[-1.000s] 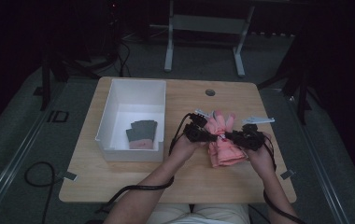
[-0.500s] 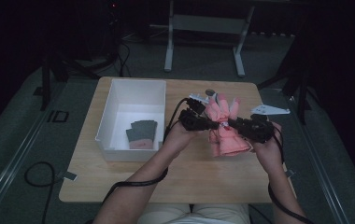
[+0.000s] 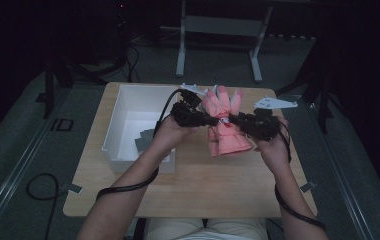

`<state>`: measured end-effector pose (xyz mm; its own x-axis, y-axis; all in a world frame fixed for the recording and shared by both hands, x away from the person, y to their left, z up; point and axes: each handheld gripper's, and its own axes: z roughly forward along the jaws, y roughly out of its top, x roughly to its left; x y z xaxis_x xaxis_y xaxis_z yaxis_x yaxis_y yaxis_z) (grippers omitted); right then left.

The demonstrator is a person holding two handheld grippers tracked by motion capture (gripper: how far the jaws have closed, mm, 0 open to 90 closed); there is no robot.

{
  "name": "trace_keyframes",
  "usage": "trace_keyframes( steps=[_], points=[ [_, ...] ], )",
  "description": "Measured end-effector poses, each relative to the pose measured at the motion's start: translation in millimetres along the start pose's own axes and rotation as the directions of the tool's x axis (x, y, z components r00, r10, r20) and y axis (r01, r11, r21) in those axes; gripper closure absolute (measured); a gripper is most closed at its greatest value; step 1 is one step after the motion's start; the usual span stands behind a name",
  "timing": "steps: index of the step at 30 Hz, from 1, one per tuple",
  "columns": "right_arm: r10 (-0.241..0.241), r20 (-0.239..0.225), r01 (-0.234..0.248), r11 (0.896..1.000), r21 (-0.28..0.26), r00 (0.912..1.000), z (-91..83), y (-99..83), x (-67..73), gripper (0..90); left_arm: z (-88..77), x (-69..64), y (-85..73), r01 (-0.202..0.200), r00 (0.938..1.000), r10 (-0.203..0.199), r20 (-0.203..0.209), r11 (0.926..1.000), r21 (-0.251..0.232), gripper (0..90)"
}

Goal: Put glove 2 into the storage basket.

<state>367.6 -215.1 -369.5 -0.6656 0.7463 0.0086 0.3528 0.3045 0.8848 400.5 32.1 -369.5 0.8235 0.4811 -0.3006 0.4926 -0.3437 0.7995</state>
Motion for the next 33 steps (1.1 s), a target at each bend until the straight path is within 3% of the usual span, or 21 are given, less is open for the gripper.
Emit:
trace_keyframes(
  steps=[19, 20, 25, 29, 31, 32, 33],
  points=[
    [-0.061, -0.114, 0.058, 0.998, -0.021, 0.9917, 57.5, 56.1, 51.3, 76.4, -92.5, 34.5, -7.2, 0.023, 0.9974, -0.023, -0.068, 0.9997, 0.008, 80.1],
    [-0.058, -0.119, 0.056, 0.998, -0.022, 0.9911, 60.0, 58.6, 54.6, 76.4, -107.4, 39.0, -10.6, 0.024, 0.9970, -0.023, -0.074, 0.9997, 0.005, 80.1],
    [-0.078, -0.149, 0.075, 0.997, -0.024, 0.9858, 86.1, 74.7, 84.7, 76.4, -135.4, 55.3, -24.2, 0.045, 0.9950, -0.044, -0.090, 0.9989, 0.012, 80.0],
    [-0.078, -0.165, 0.079, 0.997, 0.000, 0.9831, 110.1, 80.0, 104.7, 76.4, -152.9, 73.4, -40.9, 0.053, 0.9944, -0.052, -0.092, 0.9985, 0.013, 80.0],
    [-0.082, -0.166, 0.084, 0.996, 0.003, 0.9827, 114.6, 80.3, 108.0, 76.4, -156.1, 78.6, -45.7, 0.061, 0.9942, -0.060, -0.089, 0.9981, 0.009, 80.0],
    [-0.080, -0.164, 0.085, 0.996, 0.021, 0.9832, 132.8, 80.0, 119.4, 76.4, -160.8, 92.8, -60.3, 0.059, 0.9947, -0.059, -0.084, 0.9983, -0.002, 79.9],
    [-0.080, -0.166, 0.086, 0.996, 0.028, 0.9829, 137.4, 79.5, 121.3, 76.4, -161.4, 98.5, -65.4, 0.070, 0.9943, -0.069, -0.081, 0.9976, -0.001, 79.9]
  ],
)
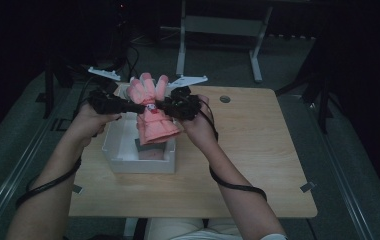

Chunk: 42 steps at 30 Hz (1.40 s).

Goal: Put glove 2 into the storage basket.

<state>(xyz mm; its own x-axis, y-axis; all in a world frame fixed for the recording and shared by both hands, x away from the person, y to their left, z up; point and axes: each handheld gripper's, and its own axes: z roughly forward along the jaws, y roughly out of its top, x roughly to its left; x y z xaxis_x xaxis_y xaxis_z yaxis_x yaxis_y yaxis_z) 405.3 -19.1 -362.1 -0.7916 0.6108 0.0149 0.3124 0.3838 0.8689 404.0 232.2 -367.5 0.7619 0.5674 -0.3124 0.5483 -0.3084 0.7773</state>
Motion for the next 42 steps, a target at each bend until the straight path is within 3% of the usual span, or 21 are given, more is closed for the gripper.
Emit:
trace_keyframes(
  steps=[3, 5, 6, 11, 12, 15, 20, 24, 28, 31, 34, 38, 40, 42],
  points=[
    [-0.005, 0.006, 0.005, 0.999, 0.036, 1.0000, 19.6, -3.9, 3.9, 76.5, 5.3, 16.6, -14.8, 0.016, 0.9999, -0.016, 0.002, 0.9998, 0.012, 79.9],
    [-0.003, 0.009, 0.002, 0.998, 0.056, 1.0000, 27.6, -7.0, 5.2, 76.5, 5.3, 16.6, -14.8, 0.016, 0.9999, -0.016, 0.002, 0.9998, 0.012, 79.9],
    [0.000, 0.016, -0.001, 0.996, 0.086, 0.9999, 39.8, -12.9, 6.2, 76.5, 13.8, 30.6, -27.5, 0.039, 0.9992, -0.040, 0.006, 0.9987, 0.033, 79.9],
    [0.027, 0.024, -0.030, 0.990, 0.138, 0.9994, 60.2, -25.0, 4.8, 76.5, 26.0, 45.0, -41.1, 0.064, 0.9980, -0.064, 0.001, 0.9959, 0.064, 79.9],
    [0.032, 0.033, -0.037, 0.985, 0.168, 0.9989, 69.2, -30.3, 4.7, 76.4, 32.4, 49.4, -45.0, 0.073, 0.9973, -0.072, -0.014, 0.9931, 0.093, 79.9],
    [0.044, 0.038, -0.051, 0.979, 0.196, 0.9983, 76.4, -35.4, 3.9, 76.4, 37.9, 51.3, -46.6, 0.073, 0.9971, -0.069, -0.030, 0.9895, 0.125, 79.8],
    [0.059, 0.045, -0.068, 0.968, 0.243, 0.9973, 88.9, -42.2, 1.1, 76.4, 46.1, 53.4, -44.3, 0.076, 0.9943, -0.060, -0.089, 0.9772, 0.198, 79.7],
    [0.054, 0.059, -0.068, 0.959, 0.275, 0.9968, 93.4, -43.3, 2.5, 76.4, 49.9, 52.9, -44.7, 0.071, 0.9942, -0.051, -0.095, 0.9724, 0.222, 79.7],
    [0.049, 0.053, -0.063, 0.944, 0.322, 0.9974, 96.9, -42.8, 3.2, 76.2, 54.2, 49.6, -44.7, 0.041, 0.9922, -0.008, -0.125, 0.9634, 0.265, 79.6],
    [0.059, 0.062, -0.076, 0.938, 0.339, 0.9964, 98.1, -42.9, 3.1, 76.0, 56.2, 47.8, -43.0, 0.029, 0.9898, 0.011, -0.142, 0.9607, 0.276, 79.5],
    [0.067, 0.069, -0.088, 0.928, 0.363, 0.9953, 100.0, -42.7, 2.5, 76.1, 61.4, 46.6, -42.0, 0.003, 0.9861, 0.049, -0.159, 0.9502, 0.312, 79.4],
    [0.060, 0.074, -0.084, 0.918, 0.388, 0.9954, 101.4, -43.6, 4.2, 75.8, 63.5, 47.9, -44.9, 0.010, 0.9863, 0.043, -0.159, 0.9483, 0.317, 79.2],
    [0.063, 0.077, -0.089, 0.913, 0.397, 0.9950, 102.8, -43.0, 4.0, 75.3, 64.6, 47.3, -44.5, 0.002, 0.9835, 0.057, -0.171, 0.9450, 0.327, 78.9],
    [0.063, 0.086, -0.093, 0.907, 0.411, 0.9943, 105.1, -42.3, 3.9, 74.6, 67.9, 45.3, -43.5, -0.003, 0.9760, 0.078, -0.203, 0.9382, 0.346, 78.0]
  ],
)
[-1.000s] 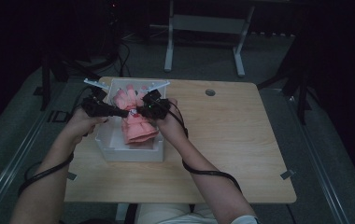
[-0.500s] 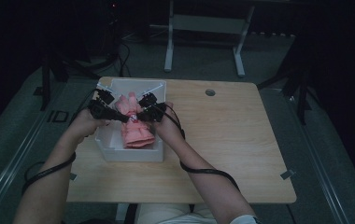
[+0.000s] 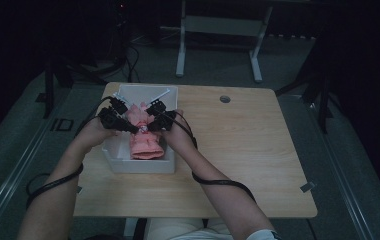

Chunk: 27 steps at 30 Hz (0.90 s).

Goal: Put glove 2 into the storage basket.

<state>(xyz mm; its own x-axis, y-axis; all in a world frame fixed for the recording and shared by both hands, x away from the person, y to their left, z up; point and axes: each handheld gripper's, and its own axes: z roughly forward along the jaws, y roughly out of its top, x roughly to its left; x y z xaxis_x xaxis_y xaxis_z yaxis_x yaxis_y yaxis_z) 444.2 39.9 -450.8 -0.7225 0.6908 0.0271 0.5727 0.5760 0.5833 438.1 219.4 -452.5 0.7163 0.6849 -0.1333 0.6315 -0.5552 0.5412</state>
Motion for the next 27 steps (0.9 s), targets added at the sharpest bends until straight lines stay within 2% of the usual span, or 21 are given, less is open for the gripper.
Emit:
trace_keyframes(
  steps=[4, 9, 10, 12, 14, 16, 18, 22, 24, 26, 27],
  points=[
    [0.028, 0.018, -0.029, 0.999, 0.027, 0.9994, 2.8, 2.6, -1.3, 73.4, 4.9, -3.0, 4.0, -0.007, 0.9976, 0.008, -0.069, 0.9998, 0.020, 71.0],
    [0.050, 0.048, -0.051, 0.998, 0.039, 0.9976, 5.3, 6.2, -2.8, 67.9, 7.2, -6.1, 5.8, -0.006, 0.9897, 0.008, -0.143, 0.9999, 0.015, 63.3],
    [0.048, 0.054, -0.050, 0.998, 0.039, 0.9974, 5.8, 7.0, -2.8, 67.5, 6.7, -8.1, 5.9, -0.017, 0.9860, 0.019, -0.165, 0.9998, 0.011, 61.6],
    [0.055, 0.062, -0.058, 0.997, 0.045, 0.9965, 6.9, 8.6, -3.3, 64.7, 5.5, -11.0, 6.3, -0.033, 0.9721, 0.032, -0.232, 0.9995, -0.001, 57.3],
    [0.058, 0.057, -0.061, 0.997, 0.053, 0.9967, 7.9, 9.8, -3.6, 61.9, 3.9, -9.0, 6.1, -0.019, 0.9690, 0.014, -0.247, 0.9997, -0.017, 56.1],
    [0.050, 0.060, -0.053, 0.997, 0.049, 0.9970, 8.1, 10.1, -3.2, 60.6, 3.7, -8.1, 5.8, -0.009, 0.9717, 0.002, -0.236, 0.9996, -0.027, 56.1],
    [0.053, 0.062, -0.056, 0.997, 0.047, 0.9966, 7.6, 9.9, -4.0, 60.2, 3.8, -8.8, 5.9, -0.011, 0.9692, 0.003, -0.246, 0.9995, -0.029, 55.0],
    [0.038, 0.055, -0.039, 0.999, 0.014, 0.9978, 6.1, 10.4, -6.1, 54.9, -2.9, -7.4, 2.8, 0.011, 0.9600, -0.031, -0.278, 0.9971, -0.076, 52.5],
    [0.045, 0.044, -0.045, 0.999, 0.009, 0.9980, 5.8, 10.3, -7.2, 54.5, -5.9, -6.1, 0.7, 0.024, 0.9641, -0.046, -0.261, 0.9958, -0.088, 51.9],
    [0.036, 0.022, -0.036, 0.999, -0.002, 0.9991, 5.5, 10.8, -6.5, 52.5, -8.0, -6.5, 0.1, 0.031, 0.9650, -0.053, -0.257, 0.9958, -0.086, 50.9],
    [0.024, 0.020, -0.024, 1.000, -0.004, 0.9995, 5.6, 11.2, -5.8, 50.4, -8.9, -7.1, 0.2, 0.031, 0.9631, -0.051, -0.264, 0.9962, -0.081, 49.3]
  ],
)
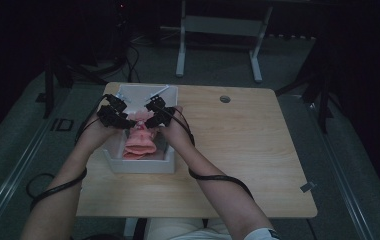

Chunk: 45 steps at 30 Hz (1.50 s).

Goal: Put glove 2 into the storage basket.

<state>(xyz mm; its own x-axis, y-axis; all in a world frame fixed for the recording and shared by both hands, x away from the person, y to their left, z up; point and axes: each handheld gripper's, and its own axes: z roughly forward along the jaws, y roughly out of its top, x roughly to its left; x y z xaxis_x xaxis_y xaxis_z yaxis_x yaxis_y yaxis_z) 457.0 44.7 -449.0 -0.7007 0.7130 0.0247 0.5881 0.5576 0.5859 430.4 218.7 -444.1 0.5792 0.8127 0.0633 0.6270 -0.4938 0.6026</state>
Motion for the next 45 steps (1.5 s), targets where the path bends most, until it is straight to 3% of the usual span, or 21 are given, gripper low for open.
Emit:
trace_keyframes(
  steps=[9, 14, 20, 23, 25, 28, 31, 33, 39, 45],
  points=[
    [0.002, -0.042, -0.004, 0.999, -0.035, 0.9991, -6.2, -1.6, -4.4, 50.1, -7.2, -3.7, 0.0, 0.022, 0.9997, -0.022, 0.013, 0.9996, -0.018, 45.7],
    [0.015, -0.084, -0.023, 0.995, -0.100, 0.9963, -27.7, -3.4, -15.1, 44.9, -13.1, -6.1, -0.2, 0.060, 0.9974, -0.058, 0.042, 0.9967, -0.055, 39.4],
    [0.012, -0.117, -0.032, 0.985, -0.172, 0.9930, -60.0, -11.5, -30.9, 33.9, -20.1, -13.9, 4.1, 0.125, 0.9895, -0.115, 0.087, 0.9850, -0.119, 24.8],
    [-0.006, -0.146, -0.023, 0.980, -0.197, 0.9893, -73.3, -19.6, -38.8, 25.8, -23.8, -22.7, 7.7, 0.102, 0.9887, -0.084, 0.124, 0.9845, -0.143, 13.1],
    [-0.002, -0.158, -0.032, 0.977, -0.210, 0.9875, -79.9, -25.4, -43.4, 22.3, -25.9, -29.3, 10.1, 0.101, 0.9874, -0.078, 0.138, 0.9817, -0.162, 12.1],
    [-0.009, -0.165, -0.029, 0.974, -0.225, 0.9863, -86.3, -34.6, -49.0, 18.7, -26.0, -38.3, 13.2, 0.097, 0.9853, -0.071, 0.156, 0.9808, -0.169, 2.4],
    [-0.029, -0.134, -0.002, 0.975, -0.223, 0.9905, -90.4, -43.5, -54.0, 17.8, -27.0, -48.1, 14.4, 0.079, 0.9847, -0.047, 0.168, 0.9798, -0.184, 1.5],
    [-0.028, -0.138, -0.004, 0.974, -0.226, 0.9901, -93.6, -49.1, -57.7, 17.5, -28.5, -55.0, 15.1, 0.073, 0.9832, -0.036, 0.179, 0.9757, -0.207, 1.4],
    [-0.031, -0.115, 0.003, 0.972, -0.234, 0.9929, -104.0, -63.0, -68.8, 17.6, -29.8, -74.2, 18.5, 0.044, 0.9780, 0.005, 0.209, 0.9726, -0.228, 1.5],
    [-0.054, -0.090, 0.031, 0.971, -0.238, 0.9945, -113.8, -78.5, -74.5, 17.6, -27.2, -105.4, 24.5, -0.017, 0.9659, 0.080, 0.246, 0.9691, -0.246, 1.5]
  ],
)
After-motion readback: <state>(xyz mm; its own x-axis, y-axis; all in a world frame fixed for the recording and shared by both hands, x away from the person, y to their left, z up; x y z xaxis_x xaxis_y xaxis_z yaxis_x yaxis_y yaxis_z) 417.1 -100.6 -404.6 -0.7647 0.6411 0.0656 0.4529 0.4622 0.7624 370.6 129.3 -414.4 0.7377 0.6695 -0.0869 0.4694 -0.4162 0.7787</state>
